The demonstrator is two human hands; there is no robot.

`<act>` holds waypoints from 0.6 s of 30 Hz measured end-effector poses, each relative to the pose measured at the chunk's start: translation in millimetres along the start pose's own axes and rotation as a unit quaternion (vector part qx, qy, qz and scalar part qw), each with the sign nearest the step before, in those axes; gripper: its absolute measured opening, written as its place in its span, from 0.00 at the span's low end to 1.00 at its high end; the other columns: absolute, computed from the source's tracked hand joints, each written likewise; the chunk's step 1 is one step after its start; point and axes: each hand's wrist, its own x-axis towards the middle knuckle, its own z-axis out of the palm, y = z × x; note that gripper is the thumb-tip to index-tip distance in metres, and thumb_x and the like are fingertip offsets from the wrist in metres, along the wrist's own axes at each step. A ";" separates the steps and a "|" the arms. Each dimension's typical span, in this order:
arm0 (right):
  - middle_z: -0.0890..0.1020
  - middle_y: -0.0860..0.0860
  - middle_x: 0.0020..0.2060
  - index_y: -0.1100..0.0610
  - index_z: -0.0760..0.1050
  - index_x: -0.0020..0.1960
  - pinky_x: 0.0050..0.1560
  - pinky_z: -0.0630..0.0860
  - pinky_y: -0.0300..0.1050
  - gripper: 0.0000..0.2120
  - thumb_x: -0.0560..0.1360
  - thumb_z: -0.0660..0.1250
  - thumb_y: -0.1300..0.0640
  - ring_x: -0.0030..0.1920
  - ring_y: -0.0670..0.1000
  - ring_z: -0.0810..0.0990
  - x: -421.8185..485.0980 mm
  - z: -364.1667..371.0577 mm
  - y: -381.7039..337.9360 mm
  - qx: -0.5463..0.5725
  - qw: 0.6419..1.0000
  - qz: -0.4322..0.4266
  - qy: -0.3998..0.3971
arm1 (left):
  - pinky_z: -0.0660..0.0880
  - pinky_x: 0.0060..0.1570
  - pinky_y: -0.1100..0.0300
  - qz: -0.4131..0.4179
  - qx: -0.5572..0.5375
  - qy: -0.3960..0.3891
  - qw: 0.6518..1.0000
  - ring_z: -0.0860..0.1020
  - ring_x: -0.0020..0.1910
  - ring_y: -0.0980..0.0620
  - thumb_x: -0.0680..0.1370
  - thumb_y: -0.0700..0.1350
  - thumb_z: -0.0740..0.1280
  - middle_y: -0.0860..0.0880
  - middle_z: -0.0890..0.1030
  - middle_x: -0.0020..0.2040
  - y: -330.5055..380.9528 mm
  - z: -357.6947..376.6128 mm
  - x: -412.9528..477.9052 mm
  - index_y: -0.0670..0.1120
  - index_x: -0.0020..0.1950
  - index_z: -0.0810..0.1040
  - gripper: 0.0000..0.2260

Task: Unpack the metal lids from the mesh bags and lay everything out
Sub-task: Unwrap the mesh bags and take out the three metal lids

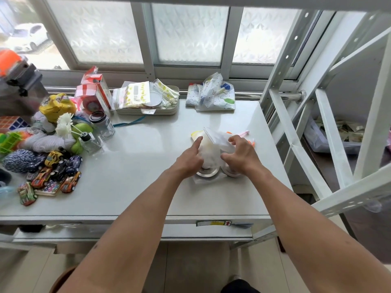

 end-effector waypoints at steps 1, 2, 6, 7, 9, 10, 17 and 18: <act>0.77 0.57 0.64 0.56 0.71 0.66 0.64 0.71 0.48 0.29 0.67 0.71 0.53 0.65 0.57 0.74 0.2 0.5 -0.1 -0.001 1.000 -0.007 -0.014 | 0.64 0.70 0.46 0.005 0.045 0.011 0.999 0.67 0.71 0.41 0.65 0.45 0.61 0.42 0.69 0.72 -3.1 0.3 -3.8 0.62 0.77 0.47 0.43; 0.77 0.57 0.64 0.56 0.71 0.67 0.65 0.71 0.49 0.29 0.66 0.71 0.54 0.65 0.57 0.74 0.4 1.7 -0.1 0.000 1.000 -0.009 -0.022 | 0.65 0.69 0.47 0.015 0.099 0.025 0.995 0.66 0.70 0.41 0.65 0.47 0.65 0.42 0.71 0.69 -4.8 1.4 -8.2 0.63 0.77 0.45 0.45; 0.77 0.57 0.64 0.57 0.72 0.66 0.65 0.72 0.49 0.28 0.66 0.70 0.54 0.65 0.57 0.74 -1.4 7.1 1.8 0.003 1.000 0.002 -0.022 | 0.62 0.66 0.46 0.097 0.291 0.069 0.949 0.61 0.71 0.42 0.62 0.65 0.74 0.44 0.68 0.70 -6.0 12.4 -17.2 0.57 0.78 0.41 0.56; 0.77 0.58 0.63 0.58 0.73 0.65 0.64 0.72 0.48 0.27 0.67 0.69 0.54 0.64 0.57 0.74 -2.1 8.2 3.3 -0.002 1.000 0.003 -0.022 | 0.62 0.66 0.46 0.095 0.310 0.069 0.943 0.60 0.71 0.42 0.61 0.66 0.74 0.43 0.67 0.70 -5.6 15.6 -16.2 0.57 0.78 0.41 0.57; 0.77 0.59 0.63 0.59 0.73 0.64 0.63 0.72 0.49 0.26 0.67 0.69 0.54 0.64 0.58 0.74 -2.6 9.9 6.1 -0.017 0.999 0.004 -0.028 | 0.64 0.64 0.46 0.091 0.314 0.082 0.941 0.62 0.70 0.42 0.62 0.66 0.74 0.42 0.69 0.68 -3.8 20.3 -14.2 0.55 0.78 0.42 0.55; 0.77 0.59 0.62 0.59 0.73 0.64 0.63 0.72 0.49 0.25 0.68 0.68 0.53 0.64 0.58 0.74 -2.4 10.2 7.0 -0.025 0.999 0.003 -0.034 | 0.66 0.63 0.47 0.094 0.302 0.093 0.944 0.64 0.69 0.42 0.63 0.65 0.73 0.42 0.71 0.67 -2.9 21.0 -13.7 0.55 0.78 0.43 0.54; 0.71 0.58 0.71 0.53 0.67 0.73 0.71 0.65 0.54 0.34 0.66 0.66 0.62 0.72 0.59 0.66 -3.3 12.7 -0.3 -0.105 0.979 -0.172 0.038 | 0.75 0.52 0.53 0.152 0.166 0.132 0.965 0.74 0.59 0.42 0.61 0.55 0.75 0.47 0.61 0.67 -11.7 8.0 -27.3 0.61 0.76 0.42 0.54; 0.69 0.57 0.72 0.50 0.66 0.74 0.72 0.64 0.55 0.37 0.65 0.65 0.64 0.74 0.59 0.64 -5.1 13.4 -4.3 -0.138 0.963 -0.229 0.029 | 0.75 0.49 0.55 0.157 0.161 0.139 0.964 0.76 0.55 0.41 0.61 0.54 0.76 0.49 0.58 0.68 -14.0 4.4 -30.5 0.61 0.76 0.42 0.54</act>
